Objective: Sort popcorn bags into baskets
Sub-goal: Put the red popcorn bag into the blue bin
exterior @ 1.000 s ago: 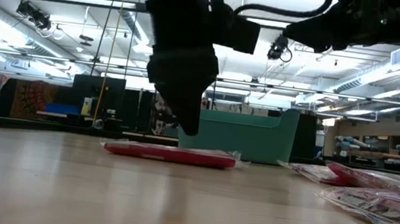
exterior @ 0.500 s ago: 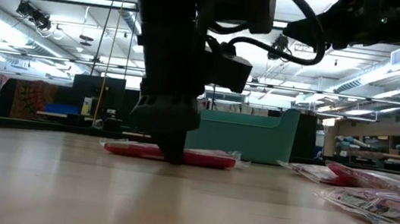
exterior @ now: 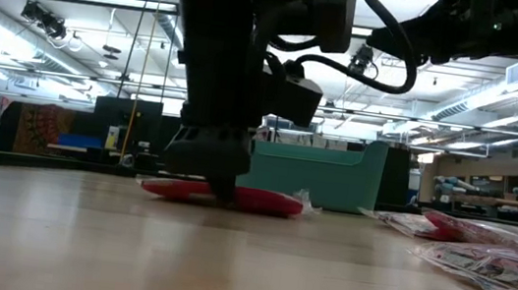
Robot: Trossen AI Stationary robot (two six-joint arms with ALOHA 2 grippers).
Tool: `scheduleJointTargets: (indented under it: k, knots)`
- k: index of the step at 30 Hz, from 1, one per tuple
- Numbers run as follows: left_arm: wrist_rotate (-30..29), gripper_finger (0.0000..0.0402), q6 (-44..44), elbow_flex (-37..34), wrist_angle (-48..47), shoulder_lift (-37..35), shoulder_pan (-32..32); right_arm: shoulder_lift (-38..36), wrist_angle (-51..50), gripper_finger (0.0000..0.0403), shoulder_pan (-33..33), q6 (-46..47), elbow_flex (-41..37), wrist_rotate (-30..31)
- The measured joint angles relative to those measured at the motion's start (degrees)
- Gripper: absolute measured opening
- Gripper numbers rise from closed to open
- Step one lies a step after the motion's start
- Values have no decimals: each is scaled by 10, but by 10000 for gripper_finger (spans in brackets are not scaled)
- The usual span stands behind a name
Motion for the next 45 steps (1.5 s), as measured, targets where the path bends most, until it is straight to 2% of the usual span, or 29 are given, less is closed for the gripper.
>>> scheduleJointTargets:
  k: [8, 14, 22, 26, 31, 38, 45]
  knots:
    - [-23, 14, 5, -1, -13, -17, -18, 0, 0, 132, 0, 0, 0, 0]
    - [-54, 11, -11, -1, -38, -66, -19, 0, 0, 132, 0, 0, 0, 0]
    - [-116, 9, 0, 0, -27, -138, -2, 0, 1, 132, 0, 0, 0, 0]
    - [-172, 6, 50, 0, 8, -157, 9, 0, 1, 132, 0, 0, 0, 0]
    - [-223, 6, 187, 1, 53, -158, 34, 0, 1, 132, 0, 0, 0, 0]
    - [-221, 6, 369, 1, 145, -155, 105, 0, 5, 132, 0, -2, 0, 0]
    - [-102, 6, 430, 1, 233, -155, 200, 0, 6, 132, 0, -5, 0, 0]
